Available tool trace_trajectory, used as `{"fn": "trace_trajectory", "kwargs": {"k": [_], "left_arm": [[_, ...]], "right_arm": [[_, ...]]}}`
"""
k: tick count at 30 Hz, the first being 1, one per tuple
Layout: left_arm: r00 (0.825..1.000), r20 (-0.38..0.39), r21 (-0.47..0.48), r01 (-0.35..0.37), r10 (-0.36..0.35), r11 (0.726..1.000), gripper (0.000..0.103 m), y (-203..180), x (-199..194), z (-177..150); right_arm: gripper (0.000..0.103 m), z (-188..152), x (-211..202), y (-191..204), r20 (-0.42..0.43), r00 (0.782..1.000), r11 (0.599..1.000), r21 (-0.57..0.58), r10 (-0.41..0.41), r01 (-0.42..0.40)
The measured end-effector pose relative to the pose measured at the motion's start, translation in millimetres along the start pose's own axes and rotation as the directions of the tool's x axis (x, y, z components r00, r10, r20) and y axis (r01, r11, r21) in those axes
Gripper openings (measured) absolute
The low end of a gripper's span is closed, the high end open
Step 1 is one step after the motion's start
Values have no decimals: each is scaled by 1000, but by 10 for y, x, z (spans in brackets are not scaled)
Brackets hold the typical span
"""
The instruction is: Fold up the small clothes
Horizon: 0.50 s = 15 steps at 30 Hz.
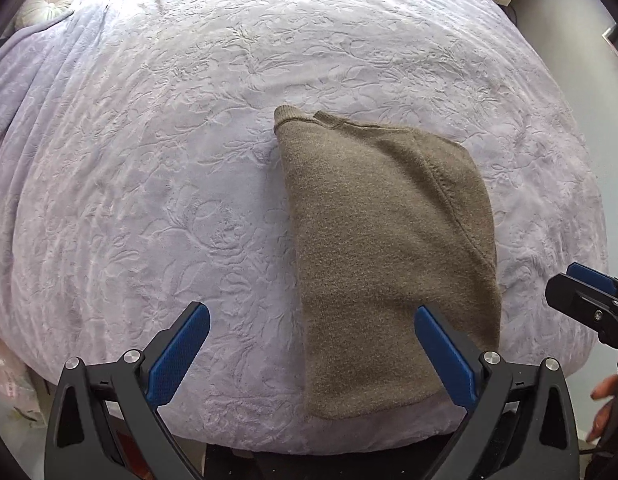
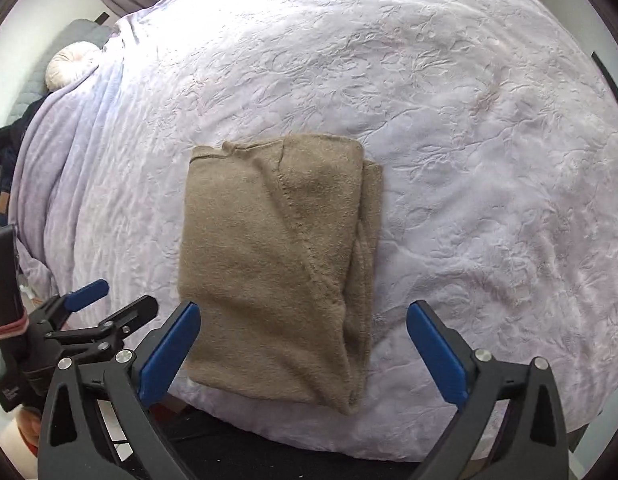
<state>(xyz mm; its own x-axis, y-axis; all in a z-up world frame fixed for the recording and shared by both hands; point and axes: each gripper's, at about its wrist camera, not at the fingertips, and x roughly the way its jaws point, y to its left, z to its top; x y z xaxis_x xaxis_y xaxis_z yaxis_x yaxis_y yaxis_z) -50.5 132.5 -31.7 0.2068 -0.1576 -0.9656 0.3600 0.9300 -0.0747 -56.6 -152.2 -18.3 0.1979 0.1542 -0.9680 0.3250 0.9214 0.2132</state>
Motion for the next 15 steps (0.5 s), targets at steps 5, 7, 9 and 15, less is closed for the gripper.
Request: {"fn": "trace_trajectory", "kwargs": {"k": [5, 7, 9, 15], "left_arm": [[998, -65, 13, -26, 27, 1000, 103, -24, 106, -34], [996, -78, 12, -33, 34, 999, 103, -22, 123, -54], [995, -87, 15, -42, 43, 999, 103, -24, 134, -67], [992, -110, 23, -54, 56, 998, 103, -34, 163, -81]], "right_arm": [[103, -67, 162, 33, -121, 992, 999, 8, -44, 45], [103, -101, 183, -4, -141, 988, 998, 27, -60, 65], [103, -124, 197, -42, -146, 988, 997, 50, -52, 60], [103, -155, 216, -108, -173, 982, 993, 82, -70, 85]]}}
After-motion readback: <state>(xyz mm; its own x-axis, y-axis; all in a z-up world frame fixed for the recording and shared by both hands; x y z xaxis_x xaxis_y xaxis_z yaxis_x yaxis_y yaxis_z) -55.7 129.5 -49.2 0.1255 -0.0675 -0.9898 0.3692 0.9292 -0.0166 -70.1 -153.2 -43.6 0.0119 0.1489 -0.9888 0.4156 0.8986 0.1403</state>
